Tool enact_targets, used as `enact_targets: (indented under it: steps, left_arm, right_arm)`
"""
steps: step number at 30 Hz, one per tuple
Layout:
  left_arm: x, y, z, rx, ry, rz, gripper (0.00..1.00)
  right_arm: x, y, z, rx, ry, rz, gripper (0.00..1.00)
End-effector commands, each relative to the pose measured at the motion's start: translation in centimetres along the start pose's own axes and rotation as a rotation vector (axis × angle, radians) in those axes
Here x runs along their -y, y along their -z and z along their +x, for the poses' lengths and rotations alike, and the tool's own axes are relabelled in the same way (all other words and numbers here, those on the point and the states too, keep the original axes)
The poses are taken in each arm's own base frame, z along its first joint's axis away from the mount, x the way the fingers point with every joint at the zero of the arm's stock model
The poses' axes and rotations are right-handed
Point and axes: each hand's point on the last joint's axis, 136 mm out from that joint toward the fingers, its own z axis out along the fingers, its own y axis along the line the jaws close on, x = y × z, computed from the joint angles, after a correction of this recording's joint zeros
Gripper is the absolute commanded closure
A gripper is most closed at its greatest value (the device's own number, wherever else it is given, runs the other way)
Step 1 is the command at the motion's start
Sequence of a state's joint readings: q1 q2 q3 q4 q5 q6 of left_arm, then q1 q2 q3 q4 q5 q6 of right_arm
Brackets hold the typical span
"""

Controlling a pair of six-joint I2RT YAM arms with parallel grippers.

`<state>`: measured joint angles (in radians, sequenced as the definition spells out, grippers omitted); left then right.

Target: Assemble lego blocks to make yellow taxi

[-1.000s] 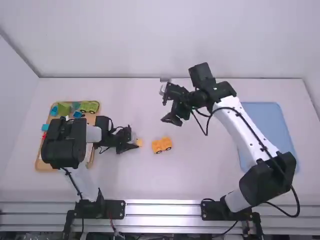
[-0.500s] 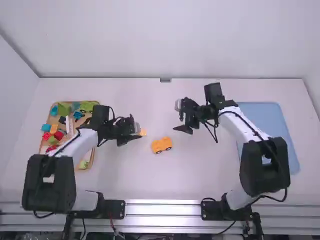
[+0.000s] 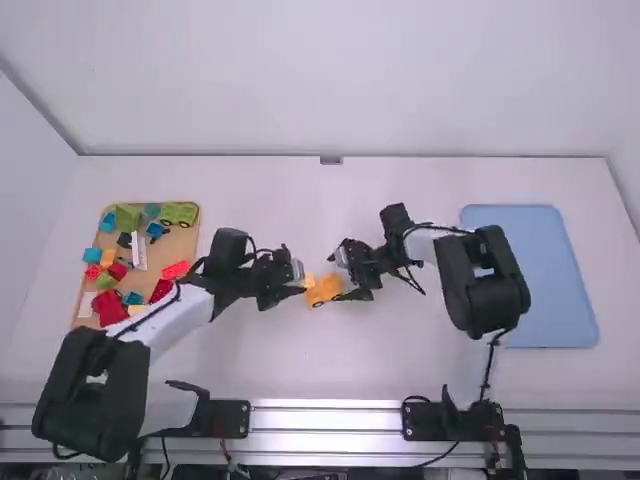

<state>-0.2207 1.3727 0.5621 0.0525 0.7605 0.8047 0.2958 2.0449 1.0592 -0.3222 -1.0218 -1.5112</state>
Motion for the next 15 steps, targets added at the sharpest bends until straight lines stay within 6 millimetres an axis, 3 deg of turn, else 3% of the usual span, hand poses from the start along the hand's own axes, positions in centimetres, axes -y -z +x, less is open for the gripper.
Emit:
enact_targets:
  steps: [1,8,15]
  left_arm:
    - [0.8,-0.4,1.1,-0.005,0.103,0.017,0.88]
    - [1.5,-0.8,1.8,0.013,0.122,0.007,0.88]
    - [1.7,-0.9,2.1,0.009,0.133,0.007,0.91]
  right_arm:
    - [-0.4,-1.0,1.0,0.002,-0.006,-0.019,0.01]
    - [-0.9,-2.0,2.9,0.007,-0.030,-0.035,0.01]
    - [-1.6,-3.3,3.5,-0.038,-0.026,-0.068,0.01]
